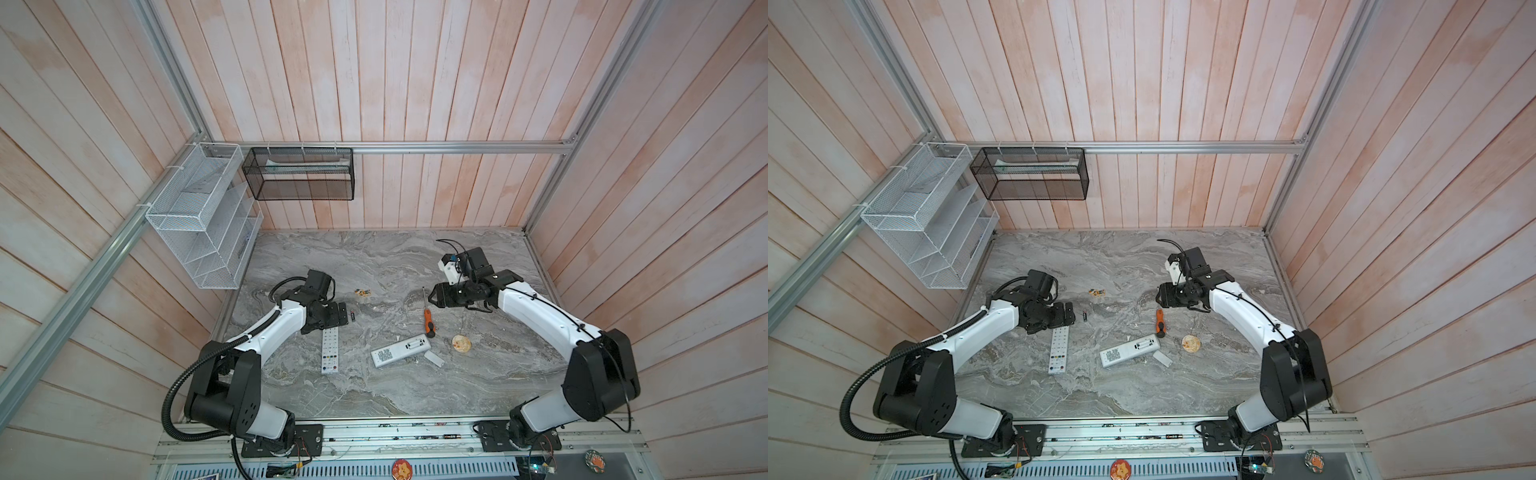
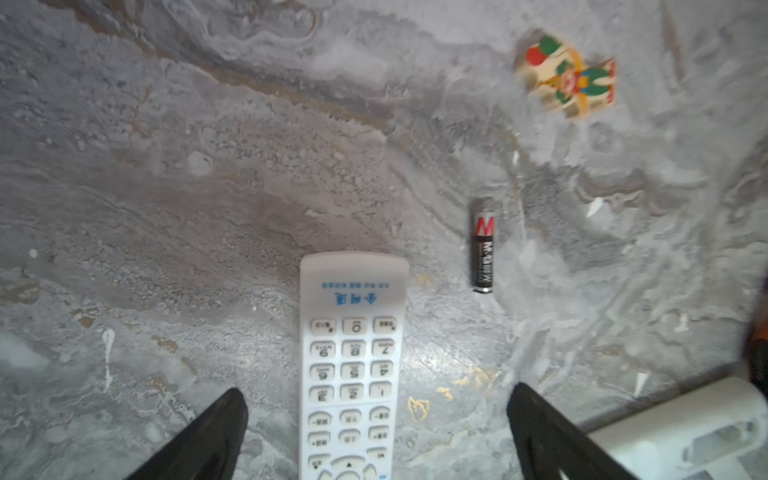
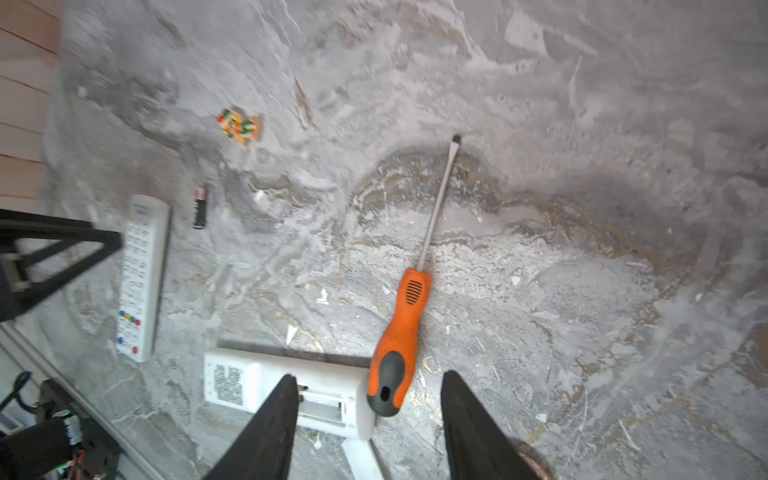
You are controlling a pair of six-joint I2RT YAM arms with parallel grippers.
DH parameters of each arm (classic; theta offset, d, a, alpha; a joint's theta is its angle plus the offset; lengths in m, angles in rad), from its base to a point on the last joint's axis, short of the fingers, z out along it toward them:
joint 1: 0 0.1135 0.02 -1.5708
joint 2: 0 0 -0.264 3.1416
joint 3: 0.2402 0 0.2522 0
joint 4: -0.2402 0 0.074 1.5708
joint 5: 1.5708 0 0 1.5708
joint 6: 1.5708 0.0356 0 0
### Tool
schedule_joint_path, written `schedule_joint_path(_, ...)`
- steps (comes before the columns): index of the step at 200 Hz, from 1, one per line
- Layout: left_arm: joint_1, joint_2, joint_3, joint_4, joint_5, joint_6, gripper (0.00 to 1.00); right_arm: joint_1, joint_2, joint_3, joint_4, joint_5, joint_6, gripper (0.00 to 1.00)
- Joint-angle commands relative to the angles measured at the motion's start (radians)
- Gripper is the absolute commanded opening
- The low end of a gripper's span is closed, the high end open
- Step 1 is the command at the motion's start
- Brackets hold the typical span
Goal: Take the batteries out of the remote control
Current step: 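Lay the orange screwdriver down with the right gripper while the left lowers, then grasp the white button remote with the left gripper and lift it upright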
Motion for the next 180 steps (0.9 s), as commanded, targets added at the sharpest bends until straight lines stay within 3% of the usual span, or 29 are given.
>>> schedule_joint_path(1, -0.014, 0.039, -0.031, 0.006, -0.068, 0.009, 1.00, 0.001, -0.064, -0.034, 0.043, -0.045, 0.037, 0.56)
schedule_joint_path(47, -0.039, 0.114, -0.053, 0.055, -0.080, -0.001, 0.90, 0.001, -0.126, -0.035, 0.048, -0.073, 0.042, 0.56)
schedule_joint_path(78, -0.059, 0.153, -0.046, 0.055, -0.104, 0.005, 0.76, 0.001, -0.144, -0.051, 0.056, -0.085, 0.042, 0.57)
schedule_joint_path(103, -0.059, 0.158, -0.054, 0.060, -0.108, 0.012, 0.50, 0.000, -0.154, -0.063, 0.068, -0.094, 0.047, 0.57)
schedule_joint_path(147, -0.057, 0.096, -0.042, 0.042, -0.067, 0.023, 0.46, 0.001, -0.161, -0.064, 0.095, -0.134, 0.053, 0.57)
schedule_joint_path(180, -0.015, -0.043, 0.007, 0.051, 0.135, 0.022, 0.45, 0.000, -0.183, -0.076, 0.156, -0.245, 0.064, 0.57)
